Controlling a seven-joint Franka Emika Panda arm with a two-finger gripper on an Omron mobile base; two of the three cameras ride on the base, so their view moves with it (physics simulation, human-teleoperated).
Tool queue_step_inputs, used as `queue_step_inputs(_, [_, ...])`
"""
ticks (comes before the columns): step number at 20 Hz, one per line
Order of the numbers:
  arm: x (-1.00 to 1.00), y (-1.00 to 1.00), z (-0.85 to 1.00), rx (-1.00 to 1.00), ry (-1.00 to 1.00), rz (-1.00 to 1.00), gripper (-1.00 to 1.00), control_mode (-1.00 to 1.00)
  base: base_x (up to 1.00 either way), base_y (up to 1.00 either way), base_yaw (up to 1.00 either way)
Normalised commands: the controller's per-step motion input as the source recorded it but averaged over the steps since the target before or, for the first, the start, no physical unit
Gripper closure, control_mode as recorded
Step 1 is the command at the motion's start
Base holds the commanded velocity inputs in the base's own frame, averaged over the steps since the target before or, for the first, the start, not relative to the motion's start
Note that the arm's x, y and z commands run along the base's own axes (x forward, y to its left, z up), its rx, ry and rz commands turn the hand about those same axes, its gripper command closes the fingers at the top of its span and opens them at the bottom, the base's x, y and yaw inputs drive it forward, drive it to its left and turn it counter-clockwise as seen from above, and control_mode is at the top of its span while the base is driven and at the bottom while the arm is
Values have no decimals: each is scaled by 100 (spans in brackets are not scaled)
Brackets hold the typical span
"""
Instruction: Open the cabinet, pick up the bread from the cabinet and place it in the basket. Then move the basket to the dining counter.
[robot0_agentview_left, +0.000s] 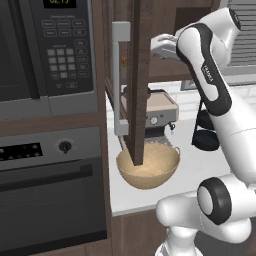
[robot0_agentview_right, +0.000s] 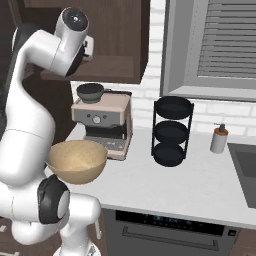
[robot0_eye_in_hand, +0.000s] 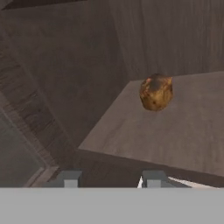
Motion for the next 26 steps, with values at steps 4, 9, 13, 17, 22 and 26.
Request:
queue_step_inputs(4, [27, 0, 0, 3, 0, 2, -100, -100, 0, 0, 0])
queue_step_inputs(9, [20, 0, -10, 0, 0, 0, -100, -100, 0, 0, 0])
queue_step_inputs(13, [32, 0, -21, 0, 1, 0, -100, -100, 0, 0, 0])
queue_step_inputs(17, [35, 1, -15, 0, 0, 0, -100, -100, 0, 0, 0])
queue_step_inputs(22, [37, 12, -16, 0, 0, 0, -100, -100, 0, 0, 0])
queue_step_inputs(26, [34, 9, -15, 0, 1, 0, -100, -100, 0, 0, 0])
